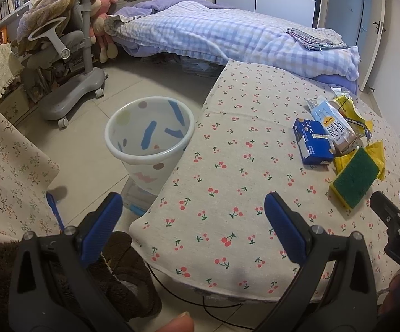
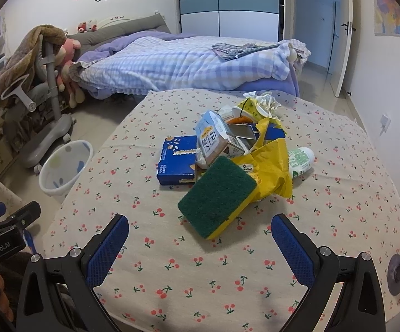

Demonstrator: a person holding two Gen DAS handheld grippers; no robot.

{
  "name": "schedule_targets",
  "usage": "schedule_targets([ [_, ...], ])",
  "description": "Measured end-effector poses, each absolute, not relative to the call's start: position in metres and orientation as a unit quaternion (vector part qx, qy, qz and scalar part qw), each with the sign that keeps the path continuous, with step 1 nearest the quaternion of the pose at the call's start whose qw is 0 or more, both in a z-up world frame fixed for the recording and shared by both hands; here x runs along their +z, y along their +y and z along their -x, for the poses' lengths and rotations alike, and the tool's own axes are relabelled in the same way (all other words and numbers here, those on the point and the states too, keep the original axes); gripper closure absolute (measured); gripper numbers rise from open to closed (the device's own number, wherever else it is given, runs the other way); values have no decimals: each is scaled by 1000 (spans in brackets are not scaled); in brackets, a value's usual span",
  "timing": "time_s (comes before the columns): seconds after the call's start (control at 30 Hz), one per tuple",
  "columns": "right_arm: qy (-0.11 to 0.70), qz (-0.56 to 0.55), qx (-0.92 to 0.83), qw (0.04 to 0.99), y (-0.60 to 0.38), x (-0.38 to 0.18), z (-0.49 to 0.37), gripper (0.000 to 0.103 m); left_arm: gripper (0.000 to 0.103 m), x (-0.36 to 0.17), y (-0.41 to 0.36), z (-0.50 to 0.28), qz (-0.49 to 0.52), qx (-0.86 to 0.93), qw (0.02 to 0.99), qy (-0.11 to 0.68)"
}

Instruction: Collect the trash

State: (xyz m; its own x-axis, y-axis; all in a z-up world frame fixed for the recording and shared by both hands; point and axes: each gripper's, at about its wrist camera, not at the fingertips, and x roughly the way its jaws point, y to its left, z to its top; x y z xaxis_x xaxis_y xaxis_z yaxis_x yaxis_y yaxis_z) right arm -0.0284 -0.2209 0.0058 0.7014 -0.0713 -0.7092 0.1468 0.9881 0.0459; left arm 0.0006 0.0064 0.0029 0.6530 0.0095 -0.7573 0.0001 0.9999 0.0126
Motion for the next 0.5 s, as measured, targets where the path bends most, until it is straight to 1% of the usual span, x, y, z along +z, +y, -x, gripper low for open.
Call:
schedule_targets([
  [0.5,382,-49,-58,921,-221,6,28,0,1,4,8,0,-8,5,910,414],
])
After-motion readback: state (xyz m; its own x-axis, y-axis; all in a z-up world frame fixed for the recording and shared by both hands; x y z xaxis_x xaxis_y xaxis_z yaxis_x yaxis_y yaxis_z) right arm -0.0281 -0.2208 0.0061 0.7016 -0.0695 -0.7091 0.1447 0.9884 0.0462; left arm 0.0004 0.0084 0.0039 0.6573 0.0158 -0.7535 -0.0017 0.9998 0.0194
